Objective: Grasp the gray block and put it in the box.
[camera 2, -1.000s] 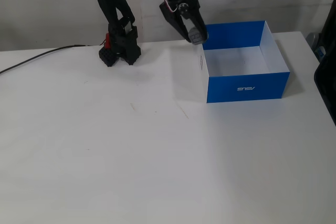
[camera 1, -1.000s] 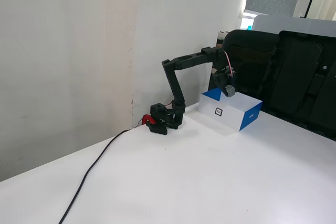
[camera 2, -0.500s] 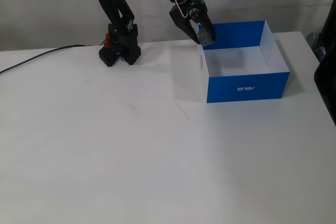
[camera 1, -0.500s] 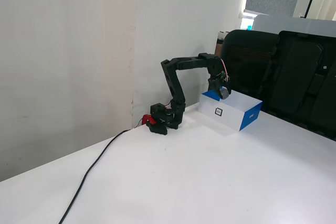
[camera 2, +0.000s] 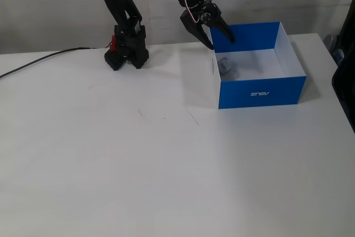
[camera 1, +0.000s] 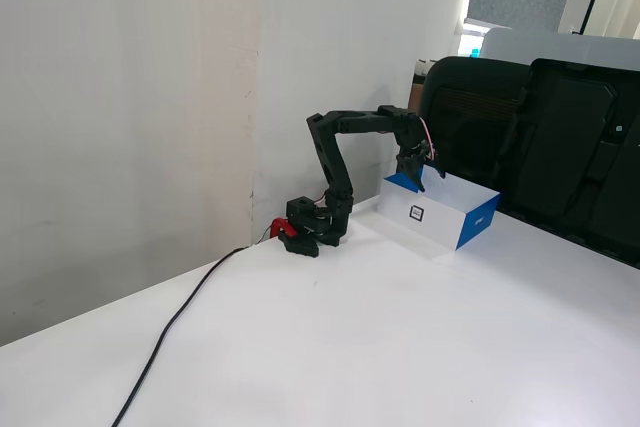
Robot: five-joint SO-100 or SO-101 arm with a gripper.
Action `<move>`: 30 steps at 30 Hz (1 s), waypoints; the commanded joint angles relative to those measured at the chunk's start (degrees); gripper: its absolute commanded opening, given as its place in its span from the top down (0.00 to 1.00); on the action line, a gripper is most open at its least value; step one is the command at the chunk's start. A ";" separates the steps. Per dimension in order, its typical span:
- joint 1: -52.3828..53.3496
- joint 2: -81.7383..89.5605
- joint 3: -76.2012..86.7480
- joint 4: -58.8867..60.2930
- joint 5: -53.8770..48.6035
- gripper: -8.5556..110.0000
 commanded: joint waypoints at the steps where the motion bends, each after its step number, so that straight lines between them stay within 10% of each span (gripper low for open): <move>1: -0.62 0.79 -1.49 0.70 0.44 0.68; 8: -1.32 1.23 -2.55 2.29 0.44 0.93; 30: -24.35 2.37 -11.43 14.50 0.62 0.93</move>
